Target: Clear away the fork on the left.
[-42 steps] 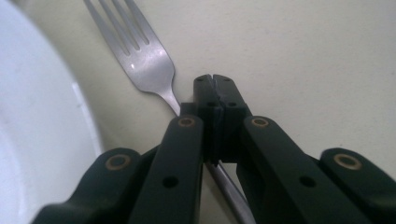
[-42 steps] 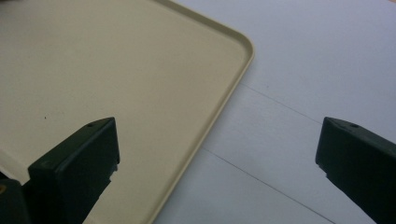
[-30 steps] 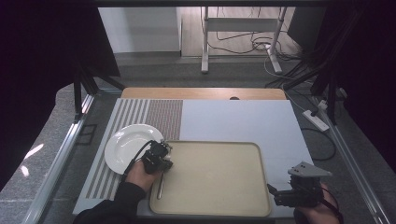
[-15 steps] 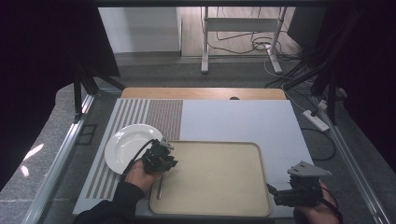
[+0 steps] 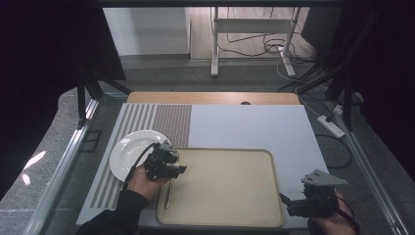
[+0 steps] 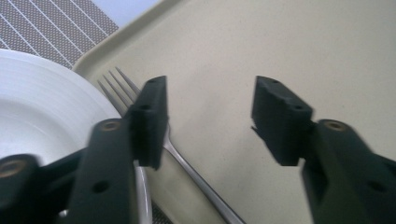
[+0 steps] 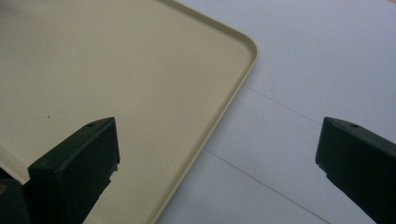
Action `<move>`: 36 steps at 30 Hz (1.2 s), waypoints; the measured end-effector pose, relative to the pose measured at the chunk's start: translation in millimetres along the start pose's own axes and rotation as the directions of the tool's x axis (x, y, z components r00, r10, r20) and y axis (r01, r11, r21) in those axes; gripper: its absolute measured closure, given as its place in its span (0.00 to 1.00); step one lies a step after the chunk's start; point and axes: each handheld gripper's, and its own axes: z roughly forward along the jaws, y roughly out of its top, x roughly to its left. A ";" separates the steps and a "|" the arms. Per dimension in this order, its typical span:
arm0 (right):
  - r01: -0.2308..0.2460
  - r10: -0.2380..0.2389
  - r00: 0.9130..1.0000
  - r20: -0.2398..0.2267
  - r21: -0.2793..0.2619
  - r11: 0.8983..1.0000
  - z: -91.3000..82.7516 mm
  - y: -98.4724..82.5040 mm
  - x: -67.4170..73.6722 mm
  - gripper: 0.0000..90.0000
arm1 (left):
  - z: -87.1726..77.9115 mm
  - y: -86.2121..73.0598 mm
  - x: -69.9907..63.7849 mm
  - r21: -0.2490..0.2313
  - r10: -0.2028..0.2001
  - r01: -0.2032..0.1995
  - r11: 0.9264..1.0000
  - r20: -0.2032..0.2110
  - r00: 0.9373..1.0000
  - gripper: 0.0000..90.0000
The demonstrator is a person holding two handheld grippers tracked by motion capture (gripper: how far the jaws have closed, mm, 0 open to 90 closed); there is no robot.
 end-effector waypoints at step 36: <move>-0.001 0.001 1.000 -0.003 0.002 1.000 -0.1 -0.3 0.0 0.00 | -38.6 -29.1 21.8 -0.106 -0.055 0.053 0.993 -0.016 0.998 0.00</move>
